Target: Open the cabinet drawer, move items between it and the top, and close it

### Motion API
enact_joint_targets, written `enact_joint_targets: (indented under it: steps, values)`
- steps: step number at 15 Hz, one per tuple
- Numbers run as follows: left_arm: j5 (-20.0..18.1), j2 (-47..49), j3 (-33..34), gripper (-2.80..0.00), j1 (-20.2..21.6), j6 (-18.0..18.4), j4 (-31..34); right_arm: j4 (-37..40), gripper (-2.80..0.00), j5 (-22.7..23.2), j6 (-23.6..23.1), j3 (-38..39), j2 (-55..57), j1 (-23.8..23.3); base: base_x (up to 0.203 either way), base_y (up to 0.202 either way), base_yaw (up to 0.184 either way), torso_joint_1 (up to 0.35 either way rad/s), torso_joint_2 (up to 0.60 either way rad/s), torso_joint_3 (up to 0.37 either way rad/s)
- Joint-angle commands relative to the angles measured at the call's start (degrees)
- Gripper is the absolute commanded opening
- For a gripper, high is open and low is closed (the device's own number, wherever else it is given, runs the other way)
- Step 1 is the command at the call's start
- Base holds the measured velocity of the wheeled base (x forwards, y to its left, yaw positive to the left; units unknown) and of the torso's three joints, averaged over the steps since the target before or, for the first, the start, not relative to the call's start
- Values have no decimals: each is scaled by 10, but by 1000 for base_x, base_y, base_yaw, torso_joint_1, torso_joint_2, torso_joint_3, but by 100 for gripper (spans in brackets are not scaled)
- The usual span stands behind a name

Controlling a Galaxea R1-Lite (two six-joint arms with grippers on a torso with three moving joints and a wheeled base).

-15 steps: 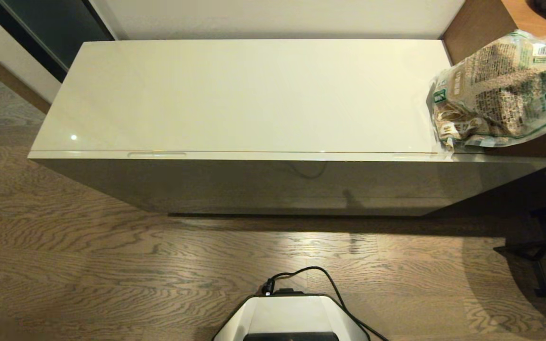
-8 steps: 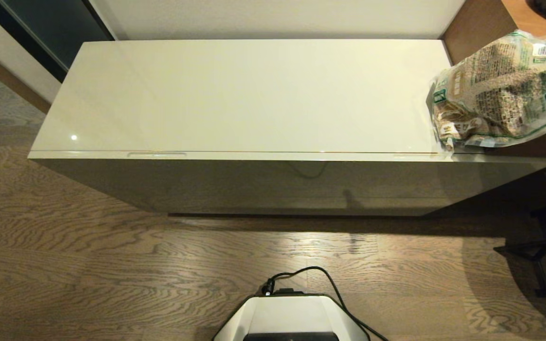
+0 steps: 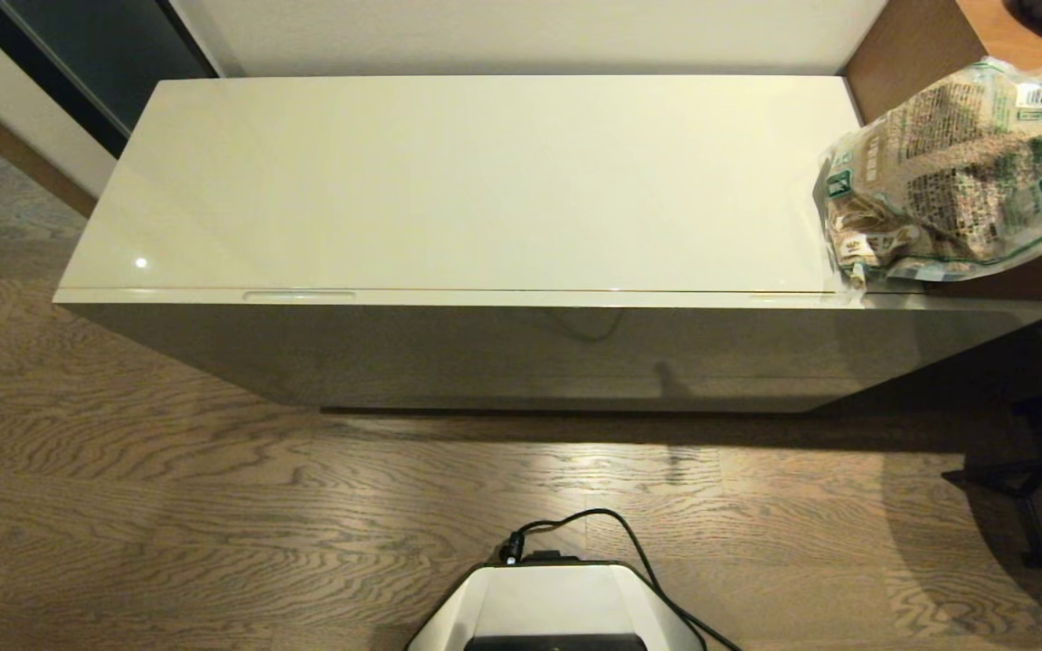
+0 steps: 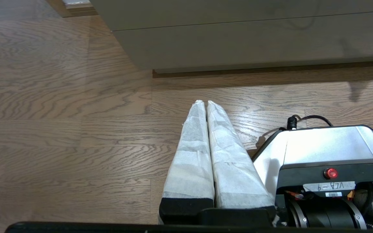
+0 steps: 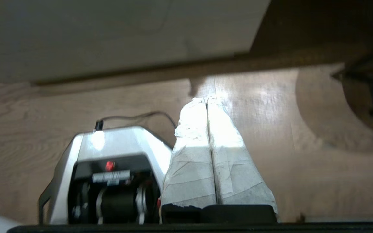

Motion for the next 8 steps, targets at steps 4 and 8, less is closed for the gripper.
enact_joint_targets:
  steps: [4, 8]
  values:
    - [1, 1, 0, -280, 0, -1, 0, -251, -280, 18, -28, 169, -15, 0, 0, 0, 0, 0, 0, 0]
    - [1, 1, 0, -280, 0, 0, 0, -423, -280, 40, -62, 326, -14, 0, 0, 0, 0, 0, 0, 0]
